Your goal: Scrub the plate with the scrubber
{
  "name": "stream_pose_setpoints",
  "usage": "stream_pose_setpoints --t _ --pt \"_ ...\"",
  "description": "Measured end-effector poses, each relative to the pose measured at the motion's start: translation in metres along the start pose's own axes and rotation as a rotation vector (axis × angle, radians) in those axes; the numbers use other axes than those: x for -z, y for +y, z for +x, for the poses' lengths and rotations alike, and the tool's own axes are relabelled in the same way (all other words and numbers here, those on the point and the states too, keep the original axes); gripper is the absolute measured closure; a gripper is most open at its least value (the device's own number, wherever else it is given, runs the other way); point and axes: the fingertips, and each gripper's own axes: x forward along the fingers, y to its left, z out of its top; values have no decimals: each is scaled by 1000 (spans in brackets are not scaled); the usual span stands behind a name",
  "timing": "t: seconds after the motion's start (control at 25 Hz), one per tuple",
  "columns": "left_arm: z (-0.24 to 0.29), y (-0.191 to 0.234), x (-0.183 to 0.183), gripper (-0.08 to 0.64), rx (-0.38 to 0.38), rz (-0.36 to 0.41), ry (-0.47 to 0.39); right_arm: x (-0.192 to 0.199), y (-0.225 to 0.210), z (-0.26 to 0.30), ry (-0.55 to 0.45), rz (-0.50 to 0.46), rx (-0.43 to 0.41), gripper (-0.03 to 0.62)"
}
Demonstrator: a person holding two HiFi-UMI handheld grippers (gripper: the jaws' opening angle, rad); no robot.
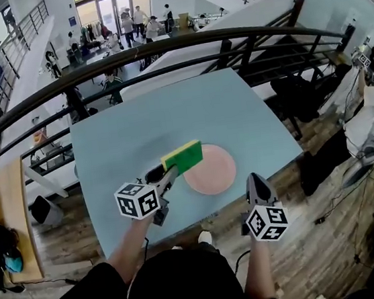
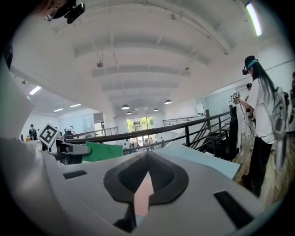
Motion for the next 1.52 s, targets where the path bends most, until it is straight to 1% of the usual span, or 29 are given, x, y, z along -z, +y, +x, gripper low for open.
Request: stream_pose_setpoints --t 0.12,0.32,0.48,0.6,0.68,0.84,0.96,1.24,1.52 --pt "-10 -10 -11 428 -8 50 -34 -3 9 -12 -15 -18 -10 586" --pt "-25 -30 -18 428 -53 160 -77 -7 13 -29 -37 -50 -24 586" --pt "-26 -59 -29 428 -96 262 -128 -21 6 -32 -53 -69 -65 586" --pt "-27 -78 -32 428 -122 336 -151 -31 8 -36 -62 -82 -103 586" --pt "-26 -86 -36 428 -137 372 -171 -37 7 -39 -73 -91 -118 586" --pt "-27 -99 -46 428 -175 404 -215 -47 3 -45 -90 -98 -141 586" --pt "-28 -104 -51 428 -189 409 -244 -53 -2 -48 -101 -98 -149 586" --pt "-27 -105 -54 428 -212 426 -253 -54 -4 -47 -117 -88 -159 586" --pt "-22 -101 -53 428 -223 429 -245 -50 -10 -43 -109 -87 -154 586"
